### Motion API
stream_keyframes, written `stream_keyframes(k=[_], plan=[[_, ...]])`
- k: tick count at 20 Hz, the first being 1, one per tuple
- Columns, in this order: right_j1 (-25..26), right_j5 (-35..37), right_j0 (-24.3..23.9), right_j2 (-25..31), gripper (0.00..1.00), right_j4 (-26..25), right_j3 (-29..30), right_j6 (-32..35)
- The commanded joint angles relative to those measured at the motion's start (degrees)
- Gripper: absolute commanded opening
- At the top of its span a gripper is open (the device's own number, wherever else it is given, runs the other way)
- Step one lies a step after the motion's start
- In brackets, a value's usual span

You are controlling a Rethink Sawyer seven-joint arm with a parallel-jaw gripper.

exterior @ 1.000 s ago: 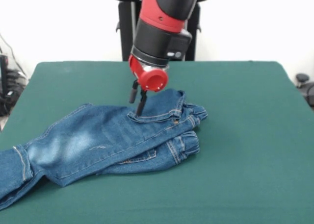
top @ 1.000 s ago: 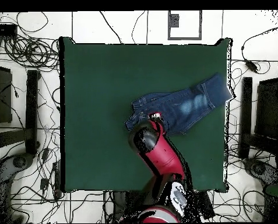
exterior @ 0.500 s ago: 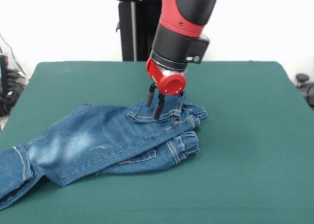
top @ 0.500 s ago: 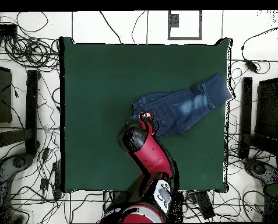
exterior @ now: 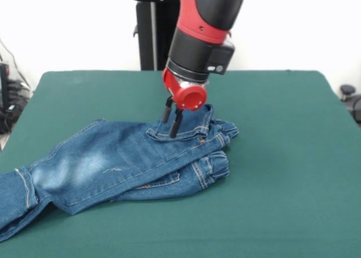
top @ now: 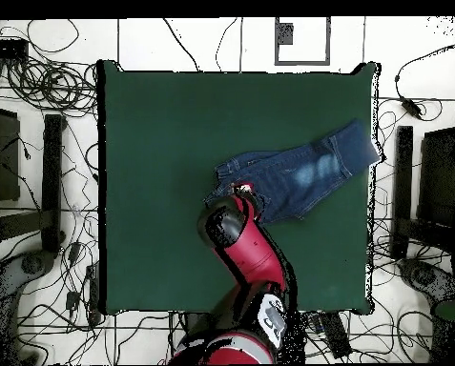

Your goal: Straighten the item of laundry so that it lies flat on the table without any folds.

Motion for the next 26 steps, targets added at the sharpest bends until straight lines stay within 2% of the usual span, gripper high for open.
stream_keyframes(k=[1, 7, 26], plan=[[0.8, -3.7, -1.2, 7.8, 1.0, 0.4, 2.9, 17.1], [1.5, -5.8, -2.7, 9.5, 1.0, -1.0, 3.1, 17.3], [1.9, -2.3, 1.9, 6.5, 1.0, 3.7, 2.7, 16.5]])
